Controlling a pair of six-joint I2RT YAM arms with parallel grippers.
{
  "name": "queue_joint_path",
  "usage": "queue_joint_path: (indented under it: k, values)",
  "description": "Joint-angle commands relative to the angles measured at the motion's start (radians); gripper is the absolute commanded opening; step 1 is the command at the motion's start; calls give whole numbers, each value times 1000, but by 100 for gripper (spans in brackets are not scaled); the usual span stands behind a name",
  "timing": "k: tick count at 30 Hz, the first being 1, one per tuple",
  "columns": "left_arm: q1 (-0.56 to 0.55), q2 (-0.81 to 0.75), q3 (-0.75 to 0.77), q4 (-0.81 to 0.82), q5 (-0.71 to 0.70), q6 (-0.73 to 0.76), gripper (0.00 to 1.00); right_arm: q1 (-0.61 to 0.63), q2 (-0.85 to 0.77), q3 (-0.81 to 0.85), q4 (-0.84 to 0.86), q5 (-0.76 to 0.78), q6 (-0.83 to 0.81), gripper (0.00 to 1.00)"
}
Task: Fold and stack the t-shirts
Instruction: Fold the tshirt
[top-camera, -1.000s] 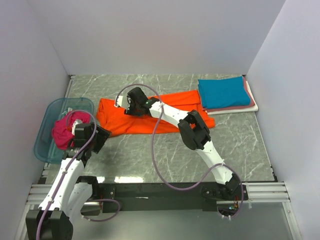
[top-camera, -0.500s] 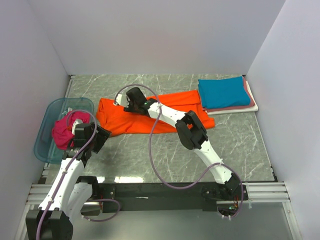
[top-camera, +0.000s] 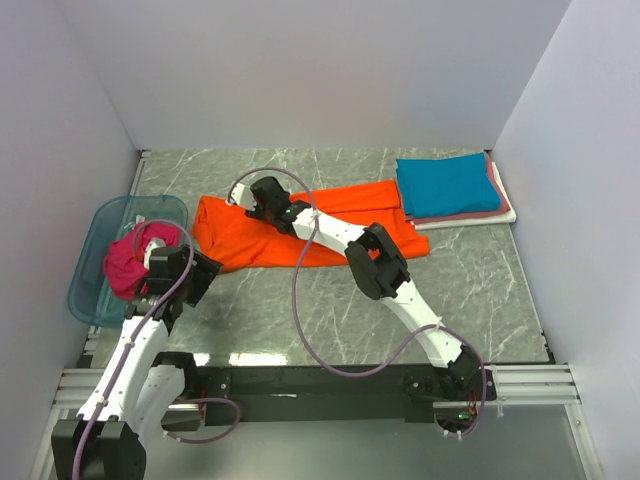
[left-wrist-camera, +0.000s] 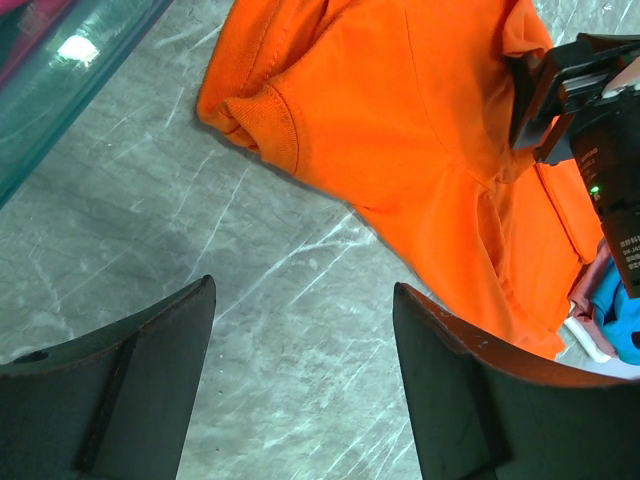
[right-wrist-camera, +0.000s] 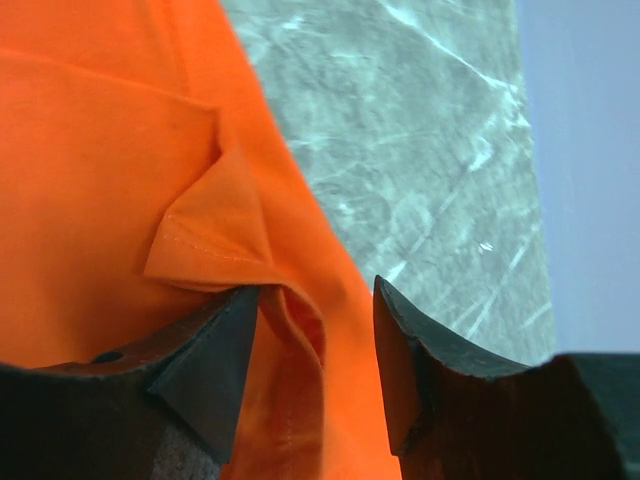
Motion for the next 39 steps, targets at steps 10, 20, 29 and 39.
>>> queue_joint_path:
  k: [10,20,29,39]
  values:
    - [4,0,-4,33,17,12,77,-27,18,76,95,106,67,54]
    - [4,66,14,63,3,40,75,-116,-212,-42,-81,-131,119,62]
    - [2,225,79,119,-38,118,67,-209,-746,-693,-301,-744,-19,66]
    - [-1,385,131,235,-98,128,60,-358,-1069,-1040,-390,-794,-60,63]
